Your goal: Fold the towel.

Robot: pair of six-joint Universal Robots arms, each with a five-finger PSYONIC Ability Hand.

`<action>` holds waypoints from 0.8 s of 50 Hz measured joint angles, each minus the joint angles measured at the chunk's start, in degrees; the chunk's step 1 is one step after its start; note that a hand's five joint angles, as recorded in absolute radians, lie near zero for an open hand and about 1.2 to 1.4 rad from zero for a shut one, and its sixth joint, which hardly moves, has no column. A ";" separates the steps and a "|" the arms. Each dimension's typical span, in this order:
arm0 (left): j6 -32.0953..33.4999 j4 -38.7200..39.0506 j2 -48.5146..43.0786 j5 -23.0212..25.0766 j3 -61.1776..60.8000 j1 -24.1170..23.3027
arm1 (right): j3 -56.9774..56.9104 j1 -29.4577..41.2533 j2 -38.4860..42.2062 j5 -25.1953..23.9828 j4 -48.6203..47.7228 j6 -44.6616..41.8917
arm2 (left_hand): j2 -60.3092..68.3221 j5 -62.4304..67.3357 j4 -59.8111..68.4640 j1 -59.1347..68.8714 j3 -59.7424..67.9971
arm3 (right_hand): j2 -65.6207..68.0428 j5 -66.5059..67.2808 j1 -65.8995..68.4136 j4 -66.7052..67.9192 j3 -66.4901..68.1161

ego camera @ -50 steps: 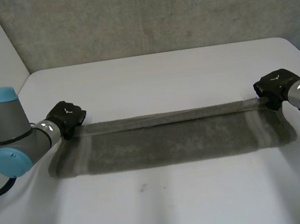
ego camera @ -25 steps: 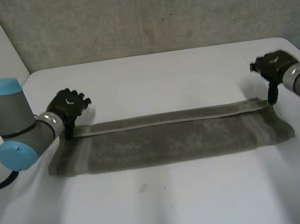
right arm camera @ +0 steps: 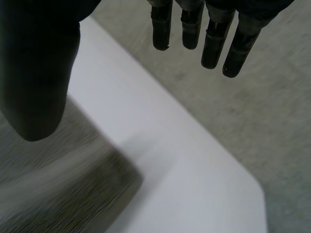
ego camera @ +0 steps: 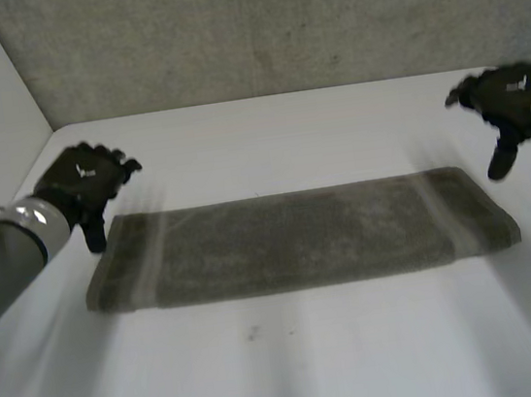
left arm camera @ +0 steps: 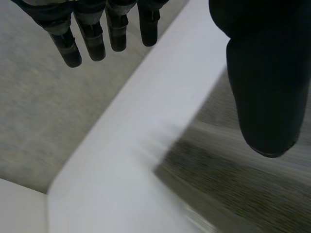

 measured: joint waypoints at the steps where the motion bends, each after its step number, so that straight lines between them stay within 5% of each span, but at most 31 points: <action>1: -0.11 0.53 0.40 0.33 -1.65 0.15 | 2.67 -0.48 -0.51 -0.53 -1.24 -0.77 | 0.02 0.00 0.00 0.00 0.00 | 0.78 1.51 1.18 0.70 0.99; 15: -2.74 8.92 1.45 3.13 -14.90 1.69 | 20.19 -4.10 3.24 -1.96 -16.04 -6.60 | 0.06 0.00 0.02 0.00 0.00 | 11.72 12.57 11.45 11.76 11.90; 19: -4.63 9.92 1.40 3.33 -15.29 1.71 | 20.50 -4.46 5.85 -1.61 -17.12 -8.17 | 0.06 0.00 0.02 0.00 0.00 | 17.08 17.24 16.95 16.75 17.12; 30: -6.62 10.40 1.41 3.90 -15.09 1.88 | 17.77 -6.41 10.10 -0.55 -16.77 -12.31 | 0.07 0.00 0.02 0.00 0.00 | 58.49 58.36 58.31 58.28 58.34; 40: -6.62 10.34 2.64 3.89 -15.08 2.47 | 11.97 -15.63 8.26 5.63 -15.37 -18.44 | -0.03 0.00 -0.01 -0.04 -0.03 | 60.06 61.29 60.50 61.79 61.96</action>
